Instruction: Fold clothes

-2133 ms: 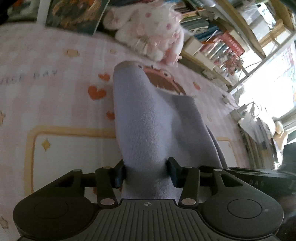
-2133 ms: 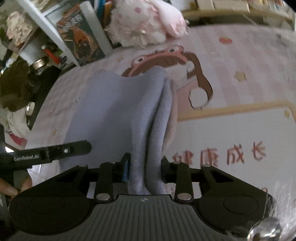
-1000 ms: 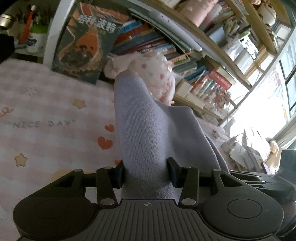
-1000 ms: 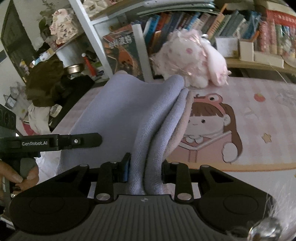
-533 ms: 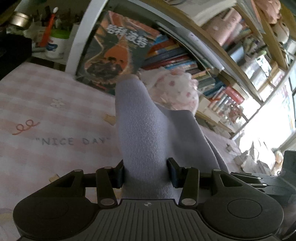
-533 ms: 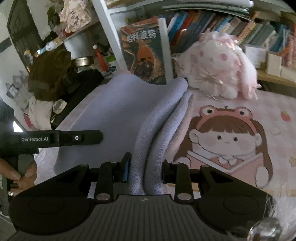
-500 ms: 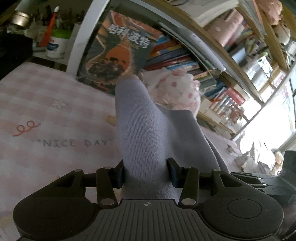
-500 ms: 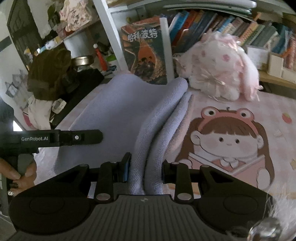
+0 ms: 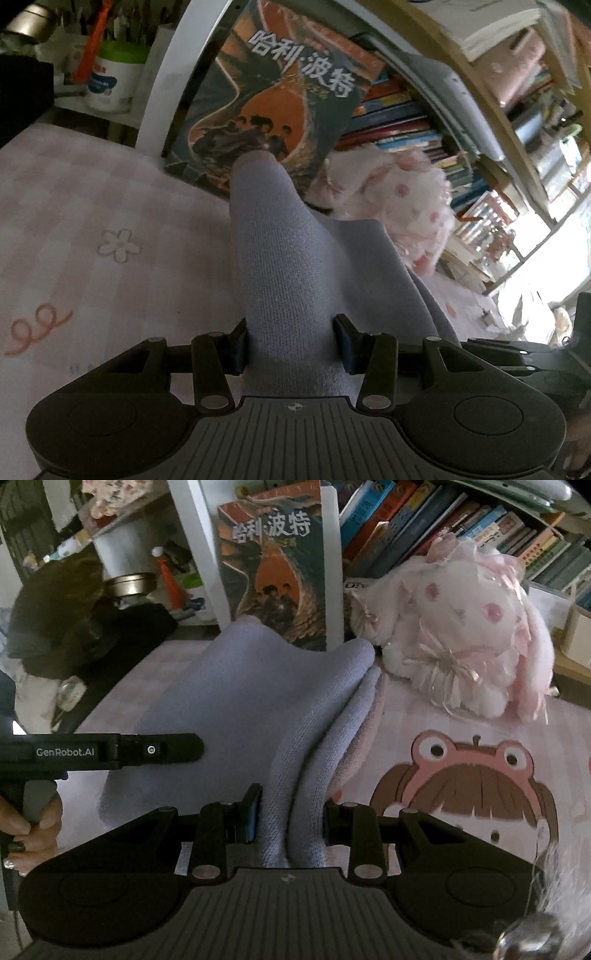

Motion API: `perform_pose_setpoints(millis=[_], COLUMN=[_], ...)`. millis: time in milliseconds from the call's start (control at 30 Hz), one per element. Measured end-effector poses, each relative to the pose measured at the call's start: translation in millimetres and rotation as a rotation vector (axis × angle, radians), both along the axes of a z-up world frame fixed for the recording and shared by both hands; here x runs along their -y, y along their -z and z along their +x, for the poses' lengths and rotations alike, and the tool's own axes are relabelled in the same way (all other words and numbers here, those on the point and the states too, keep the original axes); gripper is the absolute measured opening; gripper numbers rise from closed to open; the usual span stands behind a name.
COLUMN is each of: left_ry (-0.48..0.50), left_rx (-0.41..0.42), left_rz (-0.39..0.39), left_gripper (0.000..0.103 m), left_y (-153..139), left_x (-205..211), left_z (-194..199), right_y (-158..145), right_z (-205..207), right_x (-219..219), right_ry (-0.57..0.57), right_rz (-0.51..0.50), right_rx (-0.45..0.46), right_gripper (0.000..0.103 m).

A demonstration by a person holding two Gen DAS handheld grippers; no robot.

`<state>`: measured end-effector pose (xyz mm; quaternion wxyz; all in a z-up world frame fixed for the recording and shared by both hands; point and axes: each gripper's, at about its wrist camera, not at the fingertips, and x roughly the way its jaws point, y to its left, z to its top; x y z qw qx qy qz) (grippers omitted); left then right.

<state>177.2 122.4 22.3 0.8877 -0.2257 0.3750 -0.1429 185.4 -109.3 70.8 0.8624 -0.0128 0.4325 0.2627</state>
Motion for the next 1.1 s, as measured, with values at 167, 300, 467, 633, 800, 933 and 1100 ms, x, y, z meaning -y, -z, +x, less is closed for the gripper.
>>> perform_pose_setpoints(millis=[167,300,467,633,800,933,1100], left_ry=[-0.02,-0.03,-0.05,-0.069,-0.077,-0.095,-0.134], left_rx=[-0.02,-0.018,-0.032,-0.047,-0.044,-0.027,0.052], left_rz=[-0.002,0.014,0.003,0.008,0.05,0.085,0.107], left_gripper=[0.044,0.044,0.045,0.051,0.053,0.052,0.057], left_y=[7.7,10.0,17.6,24.9,18.9,11.3,1.4], left_x=[-1.8,0.5,1.3,2.0,7.6,10.6,7.3], left_z=[23.2,34.3,42.4,45.2,42.8,35.7,14.5], right_y=[11.3,19.0,28.1,37.7,42.6,37.0,27.9], right_z=[27.2,40.1,51.2,55.0,54.2,47.5,34.1], right_x=[-3.5,-2.5,-1.2,4.8,11.1,13.0,21.8], right_ry=[0.001,0.011,0.017,0.048,0.125,0.169,0.211], right_rz=[-0.001,0.015,0.018,0.046,0.078,0.06,0.066], right_rx=[0.004,0.013,0.035,0.039,0.019,0.027,0.073], right_gripper=[0.028,0.028,0.03,0.037,0.054,0.067,0.075])
